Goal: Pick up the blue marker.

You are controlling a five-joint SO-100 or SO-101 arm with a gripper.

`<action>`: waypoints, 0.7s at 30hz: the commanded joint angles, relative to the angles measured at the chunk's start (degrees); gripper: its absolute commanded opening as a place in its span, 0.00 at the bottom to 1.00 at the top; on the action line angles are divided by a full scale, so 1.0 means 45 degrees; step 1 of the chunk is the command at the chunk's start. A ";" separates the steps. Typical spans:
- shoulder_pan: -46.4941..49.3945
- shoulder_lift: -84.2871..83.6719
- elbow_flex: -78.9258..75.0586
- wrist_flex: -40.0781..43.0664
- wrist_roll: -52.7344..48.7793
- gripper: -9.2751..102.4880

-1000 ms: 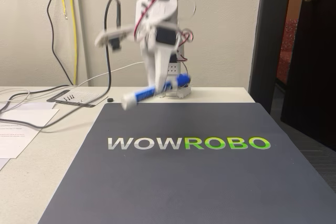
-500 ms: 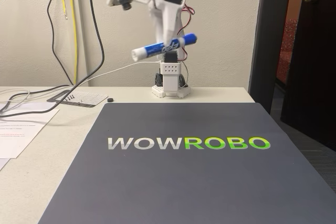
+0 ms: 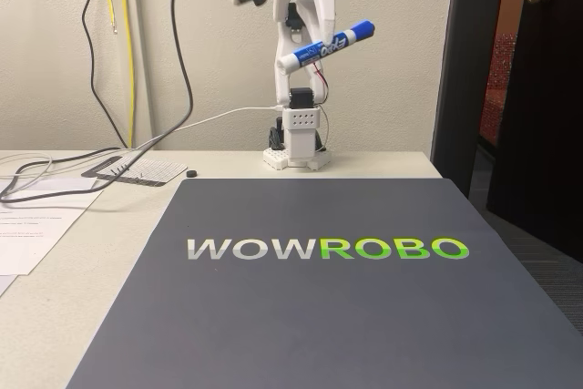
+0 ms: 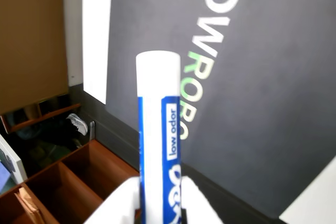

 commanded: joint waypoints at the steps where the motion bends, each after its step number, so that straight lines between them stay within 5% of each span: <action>1: -0.0469 0.2598 0.3457 -0.1406 0.0957 0.08; 11: -0.0098 0.7852 1.3770 -0.8164 0.0508 0.08; 21: 0.1367 0.8613 1.6582 -1.0391 -0.1074 0.08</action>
